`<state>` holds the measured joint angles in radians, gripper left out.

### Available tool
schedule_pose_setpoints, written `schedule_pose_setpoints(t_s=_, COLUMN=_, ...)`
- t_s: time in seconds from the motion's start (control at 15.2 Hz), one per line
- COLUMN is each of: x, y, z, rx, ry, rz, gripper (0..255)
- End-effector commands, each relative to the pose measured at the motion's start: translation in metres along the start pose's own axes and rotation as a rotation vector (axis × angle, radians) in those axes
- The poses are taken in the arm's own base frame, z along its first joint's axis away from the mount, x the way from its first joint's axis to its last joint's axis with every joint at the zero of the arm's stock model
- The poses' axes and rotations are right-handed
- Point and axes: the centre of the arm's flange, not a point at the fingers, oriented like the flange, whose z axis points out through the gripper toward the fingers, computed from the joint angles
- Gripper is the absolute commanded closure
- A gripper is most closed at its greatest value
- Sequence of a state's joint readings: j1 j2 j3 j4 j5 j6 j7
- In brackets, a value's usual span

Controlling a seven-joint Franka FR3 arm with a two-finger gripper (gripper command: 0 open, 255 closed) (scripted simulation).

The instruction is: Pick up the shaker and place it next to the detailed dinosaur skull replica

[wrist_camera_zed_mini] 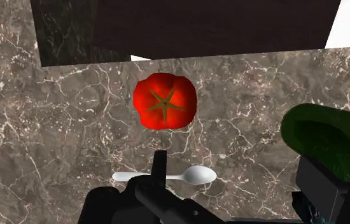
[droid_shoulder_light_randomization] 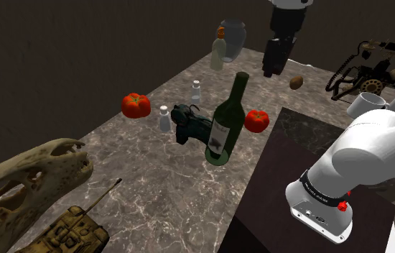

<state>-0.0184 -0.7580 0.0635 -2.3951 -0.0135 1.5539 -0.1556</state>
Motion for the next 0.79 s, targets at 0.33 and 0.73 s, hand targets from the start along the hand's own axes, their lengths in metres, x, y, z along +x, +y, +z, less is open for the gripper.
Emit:
schedule_pose_setpoints(t_s=0.33, x=0.046, y=-0.004, z=0.037, rx=0.000, ry=0.056, rz=0.058, gripper=0)
schedule_pose_setpoints(t_s=0.73, x=0.104, y=-0.005, z=0.078, rx=0.000, ry=0.123, rz=0.129, gripper=0)
